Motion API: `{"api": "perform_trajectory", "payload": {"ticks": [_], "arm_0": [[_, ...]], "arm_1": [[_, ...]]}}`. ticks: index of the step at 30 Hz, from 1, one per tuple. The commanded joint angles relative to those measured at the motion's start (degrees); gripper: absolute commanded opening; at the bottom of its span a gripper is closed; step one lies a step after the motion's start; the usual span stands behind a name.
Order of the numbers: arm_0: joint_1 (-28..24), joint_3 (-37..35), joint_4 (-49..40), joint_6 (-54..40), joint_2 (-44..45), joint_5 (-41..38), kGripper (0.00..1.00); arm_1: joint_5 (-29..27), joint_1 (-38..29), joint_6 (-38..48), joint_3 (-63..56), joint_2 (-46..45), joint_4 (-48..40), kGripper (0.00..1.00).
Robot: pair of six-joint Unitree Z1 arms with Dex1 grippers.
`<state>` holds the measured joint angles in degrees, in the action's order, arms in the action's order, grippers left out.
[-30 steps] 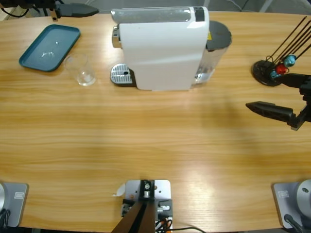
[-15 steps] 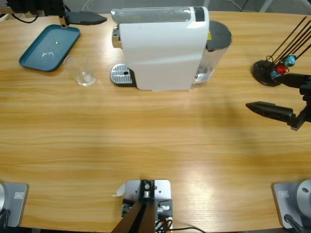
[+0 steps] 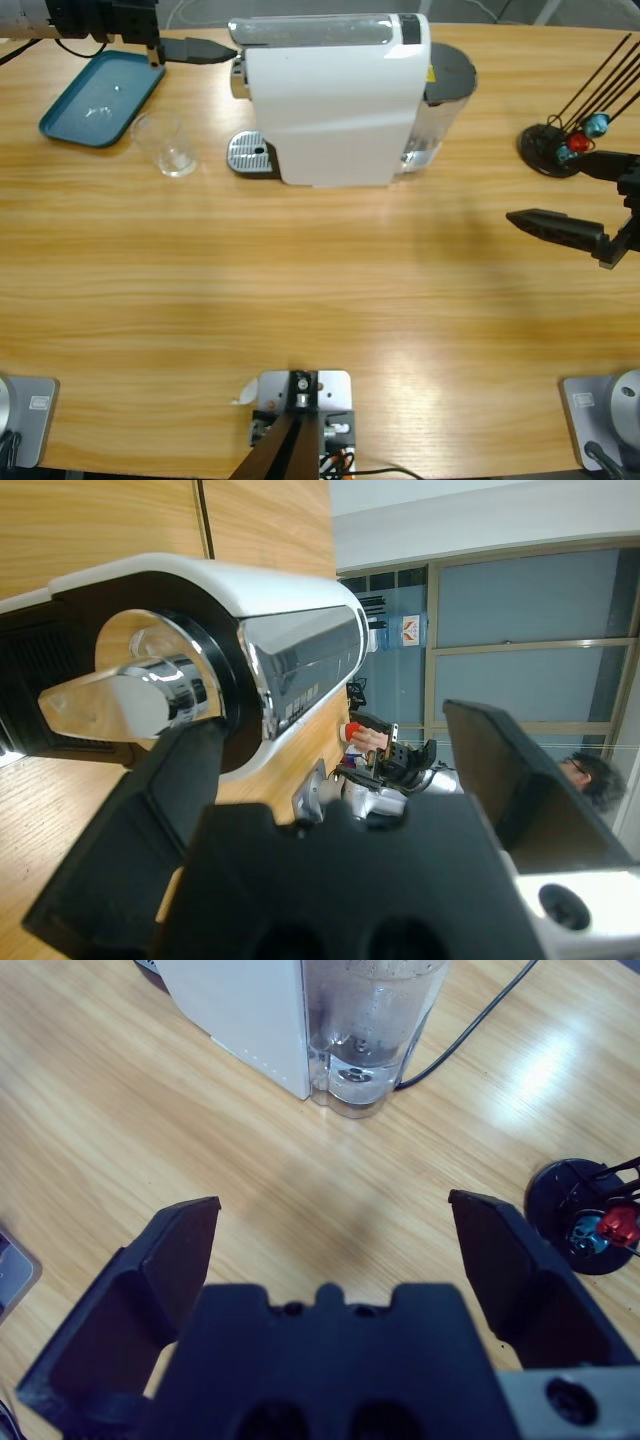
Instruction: Pour coffee
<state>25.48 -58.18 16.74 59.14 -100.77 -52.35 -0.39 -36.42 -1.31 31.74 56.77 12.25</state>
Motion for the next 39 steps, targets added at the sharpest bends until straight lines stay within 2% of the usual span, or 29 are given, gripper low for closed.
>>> {"api": "perform_trajectory", "payload": {"ticks": [1, 4, 7, 9, 10, 13, 14, 25, 31, 37, 38, 39], "arm_0": [[0.4, -0.6, 2.2, 1.2, -3.4, 0.3, 0.764], [0.4, -0.9, 2.2, 1.2, -3.4, 0.3, 0.621], [0.4, -1.1, 2.2, 1.2, -3.6, 0.3, 0.587], [0.4, -1.2, 2.2, 1.2, -3.6, 0.3, 0.473], [0.4, -1.1, 2.2, 1.2, -3.6, 0.3, 0.391], [0.4, -1.1, 2.2, 1.2, -3.8, 0.0, 0.009], [0.4, -1.0, 2.4, 1.2, -4.0, -0.4, 0.000], [1.0, -1.2, 5.4, 2.3, -1.6, 1.5, 0.000], [2.9, -4.6, 5.3, 3.7, -0.4, 2.1, 0.000], [4.0, -7.1, 1.5, 0.6, 4.3, 6.2, 0.000], [4.0, -7.2, -0.7, -1.4, 5.8, 7.9, 0.191], [4.0, -7.1, -2.2, -2.9, 7.0, 9.2, 0.615]], "arm_1": [[-0.9, 0.3, -0.3, -2.1, -1.5, -0.6, 1.000], [-0.9, 0.3, -0.3, -2.1, -1.5, -0.6, 1.000], [-0.9, 0.3, -0.3, -2.1, -1.5, -0.6, 1.000], [-0.9, 0.3, -0.3, -2.1, -1.5, -0.6, 1.000], [-0.9, 0.3, -0.3, -2.1, -1.5, -0.6, 1.000], [-0.9, 0.3, -0.3, -2.1, -1.4, -0.7, 1.000], [-0.9, 0.3, -0.3, -2.1, -1.4, -0.7, 1.000], [-0.9, 0.3, -0.3, -2.4, -1.3, -1.2, 1.000], [-0.9, 0.3, -0.3, -2.5, -1.2, -1.3, 1.000], [-0.9, 0.3, -0.3, -2.5, -1.1, -1.4, 1.000], [-0.9, 0.3, -0.3, -2.5, -1.0, -1.4, 1.000], [-0.9, 0.3, -0.3, -2.5, -1.0, -1.4, 1.000]]}}
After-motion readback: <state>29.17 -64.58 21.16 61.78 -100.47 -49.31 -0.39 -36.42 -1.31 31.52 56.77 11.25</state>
